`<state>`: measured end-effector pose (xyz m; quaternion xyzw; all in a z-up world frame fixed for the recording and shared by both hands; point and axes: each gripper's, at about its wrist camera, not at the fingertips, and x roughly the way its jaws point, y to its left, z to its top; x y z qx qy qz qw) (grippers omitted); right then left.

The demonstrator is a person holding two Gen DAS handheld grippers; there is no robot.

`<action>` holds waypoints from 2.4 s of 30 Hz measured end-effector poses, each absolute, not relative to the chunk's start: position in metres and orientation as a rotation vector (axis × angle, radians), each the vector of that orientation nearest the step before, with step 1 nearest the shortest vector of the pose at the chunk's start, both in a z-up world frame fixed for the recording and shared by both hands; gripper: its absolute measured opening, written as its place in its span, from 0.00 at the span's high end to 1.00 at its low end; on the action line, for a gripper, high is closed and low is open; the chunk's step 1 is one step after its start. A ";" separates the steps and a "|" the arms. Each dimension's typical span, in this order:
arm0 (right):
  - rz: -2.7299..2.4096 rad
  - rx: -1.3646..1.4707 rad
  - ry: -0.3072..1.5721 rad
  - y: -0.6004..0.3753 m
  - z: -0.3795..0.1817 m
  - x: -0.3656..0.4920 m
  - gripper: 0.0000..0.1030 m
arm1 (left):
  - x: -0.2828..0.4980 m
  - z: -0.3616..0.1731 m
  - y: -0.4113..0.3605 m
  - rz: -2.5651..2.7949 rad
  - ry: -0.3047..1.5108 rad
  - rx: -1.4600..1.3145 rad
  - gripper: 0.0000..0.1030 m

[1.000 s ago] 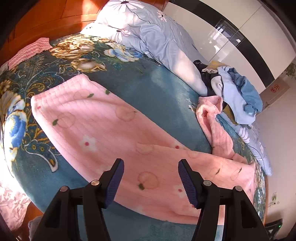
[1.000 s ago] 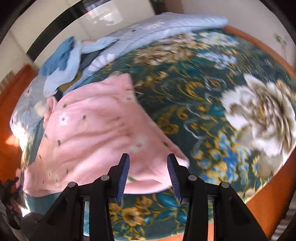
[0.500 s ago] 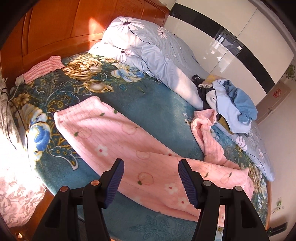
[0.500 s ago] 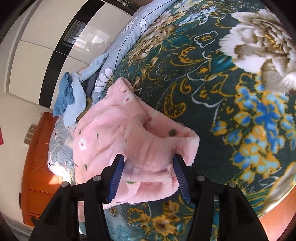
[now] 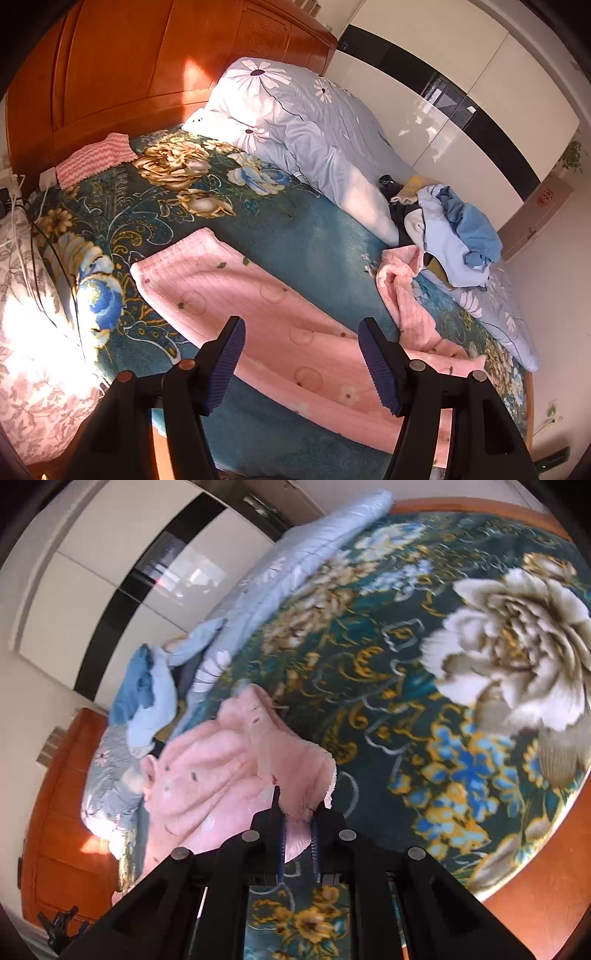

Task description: Fold clothes

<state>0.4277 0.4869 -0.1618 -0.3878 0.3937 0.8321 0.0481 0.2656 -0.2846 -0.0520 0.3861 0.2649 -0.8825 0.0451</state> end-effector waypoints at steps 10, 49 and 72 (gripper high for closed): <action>2.391 -1.194 1.119 0.487 -0.169 0.415 0.89 | 0.254 -0.050 -0.300 -2.725 0.767 1.271 0.34; 2.592 -1.451 0.801 0.450 -0.118 0.266 0.54 | 0.016 -0.093 -0.092 -2.826 0.631 1.722 0.31; 2.526 -1.656 1.071 0.466 -0.210 0.149 0.54 | -0.144 -0.203 -0.006 -2.804 0.396 1.903 0.70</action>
